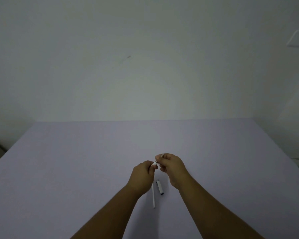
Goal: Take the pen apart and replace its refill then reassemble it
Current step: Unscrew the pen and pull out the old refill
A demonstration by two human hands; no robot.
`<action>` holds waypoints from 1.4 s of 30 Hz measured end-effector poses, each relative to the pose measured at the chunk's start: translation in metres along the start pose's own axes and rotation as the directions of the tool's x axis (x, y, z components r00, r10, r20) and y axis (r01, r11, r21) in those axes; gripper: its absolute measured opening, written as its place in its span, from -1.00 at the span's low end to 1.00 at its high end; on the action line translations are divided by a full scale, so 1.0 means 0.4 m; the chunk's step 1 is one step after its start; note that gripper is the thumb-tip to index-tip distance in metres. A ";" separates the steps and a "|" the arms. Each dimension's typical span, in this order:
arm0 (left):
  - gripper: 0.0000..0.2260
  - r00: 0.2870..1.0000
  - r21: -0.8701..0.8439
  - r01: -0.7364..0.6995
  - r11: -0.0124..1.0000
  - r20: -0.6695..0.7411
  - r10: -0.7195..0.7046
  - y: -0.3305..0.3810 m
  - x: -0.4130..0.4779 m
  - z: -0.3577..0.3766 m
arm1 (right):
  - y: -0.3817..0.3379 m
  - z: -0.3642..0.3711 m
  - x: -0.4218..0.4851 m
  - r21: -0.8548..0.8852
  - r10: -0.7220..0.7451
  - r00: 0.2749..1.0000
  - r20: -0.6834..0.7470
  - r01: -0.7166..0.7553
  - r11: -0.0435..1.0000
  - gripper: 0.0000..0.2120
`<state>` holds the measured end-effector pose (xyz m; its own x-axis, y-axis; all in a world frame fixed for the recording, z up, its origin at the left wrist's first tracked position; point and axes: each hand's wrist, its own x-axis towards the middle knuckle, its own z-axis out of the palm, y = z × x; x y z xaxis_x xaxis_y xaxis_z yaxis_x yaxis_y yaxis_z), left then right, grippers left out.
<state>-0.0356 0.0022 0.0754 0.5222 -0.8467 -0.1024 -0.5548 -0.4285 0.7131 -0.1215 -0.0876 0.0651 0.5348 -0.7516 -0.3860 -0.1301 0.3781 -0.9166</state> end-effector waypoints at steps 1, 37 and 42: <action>-0.71 1.000 -0.008 0.004 1.000 0.001 -0.004 0.000 0.001 0.000 | 0.001 -0.001 0.000 0.039 -0.026 1.000 0.000 0.026 0.999 -0.90; -0.82 0.947 -0.405 0.318 0.857 0.168 -0.273 -0.135 -0.012 0.062 | 0.264 -0.085 0.070 -0.850 -0.043 0.993 -0.108 -0.070 0.521 -0.79; -0.82 0.946 -0.385 0.320 0.865 0.175 -0.272 -0.142 -0.006 0.066 | 0.281 -0.096 0.072 -0.866 -0.061 0.994 -0.092 -0.050 0.497 -0.78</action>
<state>-0.0223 0.0204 0.0170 0.5315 -0.7399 -0.4123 -0.0635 -0.5202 0.8517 -0.1527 -0.0877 -0.0529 0.4623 -0.8202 -0.3370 -0.8147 -0.2428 -0.5266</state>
